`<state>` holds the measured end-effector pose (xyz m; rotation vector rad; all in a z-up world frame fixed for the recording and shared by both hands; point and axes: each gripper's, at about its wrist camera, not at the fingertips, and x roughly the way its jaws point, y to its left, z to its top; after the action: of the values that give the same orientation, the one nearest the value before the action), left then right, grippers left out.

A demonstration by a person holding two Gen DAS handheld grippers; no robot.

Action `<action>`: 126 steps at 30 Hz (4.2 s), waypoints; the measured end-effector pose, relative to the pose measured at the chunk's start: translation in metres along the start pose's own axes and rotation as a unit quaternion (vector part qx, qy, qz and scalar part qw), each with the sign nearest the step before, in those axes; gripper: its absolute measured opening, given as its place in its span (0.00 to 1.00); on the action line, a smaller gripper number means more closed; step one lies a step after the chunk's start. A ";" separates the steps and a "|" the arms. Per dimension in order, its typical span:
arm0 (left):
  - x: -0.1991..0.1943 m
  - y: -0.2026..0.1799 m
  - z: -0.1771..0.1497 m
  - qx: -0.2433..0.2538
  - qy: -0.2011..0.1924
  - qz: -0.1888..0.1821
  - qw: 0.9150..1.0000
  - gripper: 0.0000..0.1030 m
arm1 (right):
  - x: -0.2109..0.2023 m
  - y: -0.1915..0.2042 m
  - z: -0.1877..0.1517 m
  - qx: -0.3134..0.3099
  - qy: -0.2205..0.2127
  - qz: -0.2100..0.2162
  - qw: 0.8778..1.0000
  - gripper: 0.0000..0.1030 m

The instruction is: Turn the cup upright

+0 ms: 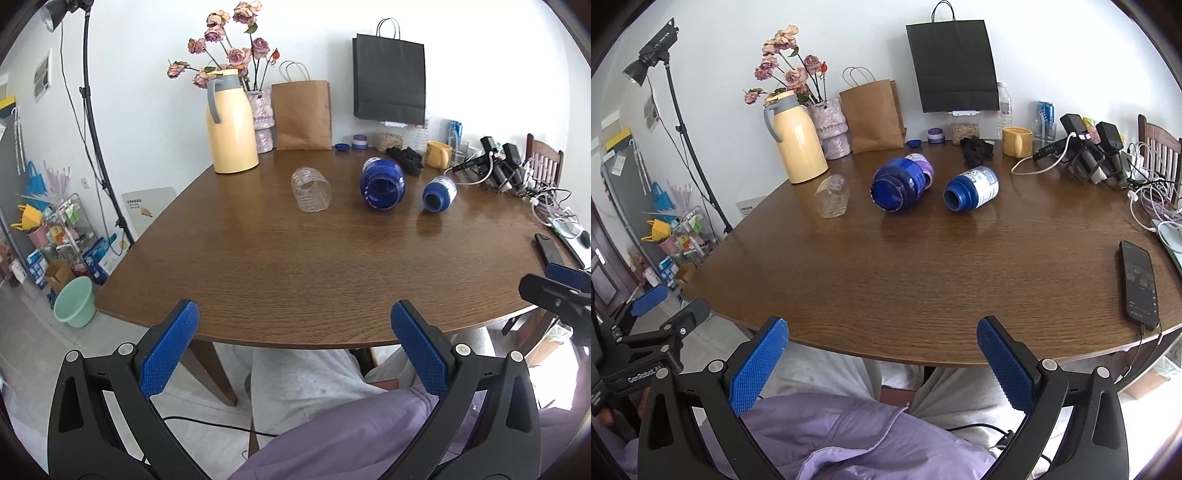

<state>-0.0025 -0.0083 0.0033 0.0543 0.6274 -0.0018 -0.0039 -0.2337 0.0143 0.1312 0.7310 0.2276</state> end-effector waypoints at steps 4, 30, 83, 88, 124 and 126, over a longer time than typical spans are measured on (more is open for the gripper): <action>-0.002 -0.003 -0.002 0.007 -0.006 0.000 1.000 1.00 | 0.004 0.010 -0.001 -0.017 0.005 -0.005 1.000 1.00; 0.006 -0.004 -0.014 -0.013 -0.004 -0.026 1.000 1.00 | -0.003 0.017 0.000 -0.025 -0.011 0.003 1.000 1.00; 0.017 -0.010 -0.001 0.007 0.026 -0.008 1.000 1.00 | 0.009 0.010 -0.013 -0.012 -0.005 0.034 0.999 1.00; 0.022 -0.015 -0.001 0.009 0.033 -0.020 0.999 1.00 | 0.014 0.007 -0.012 -0.014 0.002 0.047 0.999 1.00; 0.328 -0.016 0.160 0.019 0.102 0.040 0.994 0.62 | 0.200 -0.079 0.132 0.049 0.023 0.101 0.993 1.00; 0.330 -0.016 0.161 0.022 0.097 0.046 0.994 0.61 | 0.204 -0.080 0.134 0.049 0.019 0.107 0.993 1.00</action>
<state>0.3588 -0.0279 -0.0605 0.1260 0.8183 0.0795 0.2460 -0.2652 -0.0346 0.3009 0.7657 0.3997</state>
